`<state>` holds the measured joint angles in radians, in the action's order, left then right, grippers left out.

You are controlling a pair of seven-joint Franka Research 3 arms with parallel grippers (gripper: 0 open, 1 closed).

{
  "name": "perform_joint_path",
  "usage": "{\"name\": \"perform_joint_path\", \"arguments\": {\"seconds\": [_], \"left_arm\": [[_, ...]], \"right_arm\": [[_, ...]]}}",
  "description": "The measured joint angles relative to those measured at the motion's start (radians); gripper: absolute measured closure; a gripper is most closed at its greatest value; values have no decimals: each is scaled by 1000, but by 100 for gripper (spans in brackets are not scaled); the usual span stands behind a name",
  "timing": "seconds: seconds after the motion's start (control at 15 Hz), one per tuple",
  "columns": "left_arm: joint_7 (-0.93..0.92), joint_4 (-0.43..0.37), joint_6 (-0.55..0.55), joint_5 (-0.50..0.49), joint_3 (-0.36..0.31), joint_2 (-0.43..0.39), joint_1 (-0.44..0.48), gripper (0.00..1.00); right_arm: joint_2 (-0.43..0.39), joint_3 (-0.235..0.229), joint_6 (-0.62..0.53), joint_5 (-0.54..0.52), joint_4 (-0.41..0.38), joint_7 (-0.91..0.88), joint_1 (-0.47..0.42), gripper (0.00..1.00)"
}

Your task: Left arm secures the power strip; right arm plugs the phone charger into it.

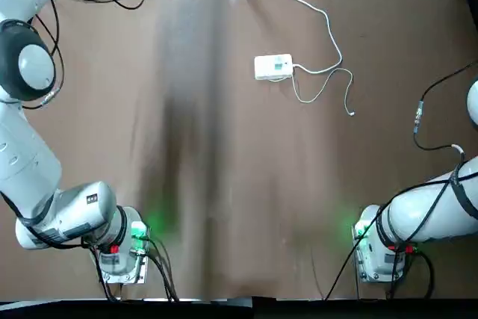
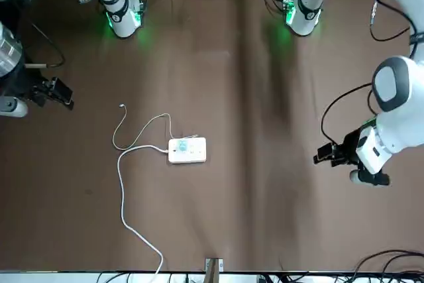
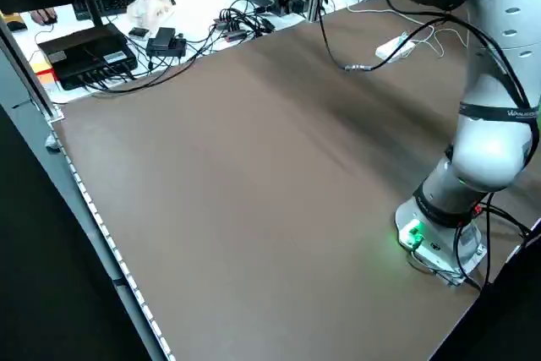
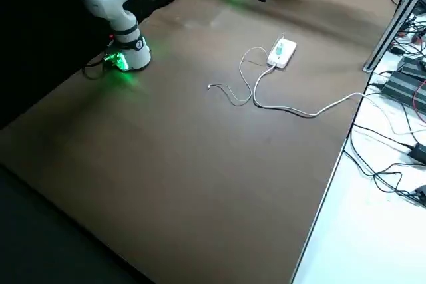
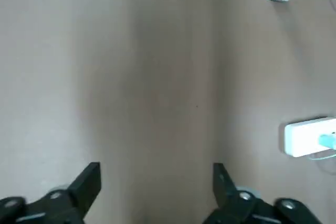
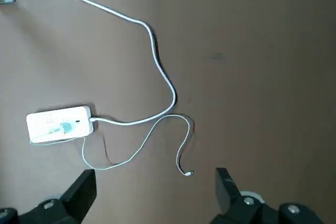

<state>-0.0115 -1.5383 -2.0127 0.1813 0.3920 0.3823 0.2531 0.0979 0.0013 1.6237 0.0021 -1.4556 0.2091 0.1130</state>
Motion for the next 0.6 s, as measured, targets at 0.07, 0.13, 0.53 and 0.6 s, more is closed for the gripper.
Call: {"name": "perform_joint_path", "arguments": {"seconds": [0.07, 0.13, 0.53, 0.6], "left_arm": [[4, 0, 16, -19, 0, -21, 0, 0], [5, 0, 35, -36, 0, -40, 0, 0], [9, 57, 151, -112, -6, -91, 30, 0], [11, 73, 175, -114, -6, -92, 34, 0]], "right_arm": [[0, 1, 0, 0, 0, 0, 0, 0], [0, 1, -1, 0, 0, 0, 0, 0], [0, 0, -1, 0, -1, 0, -1, 0], [0, -1, -1, 0, -1, 0, -1, 0]]}}
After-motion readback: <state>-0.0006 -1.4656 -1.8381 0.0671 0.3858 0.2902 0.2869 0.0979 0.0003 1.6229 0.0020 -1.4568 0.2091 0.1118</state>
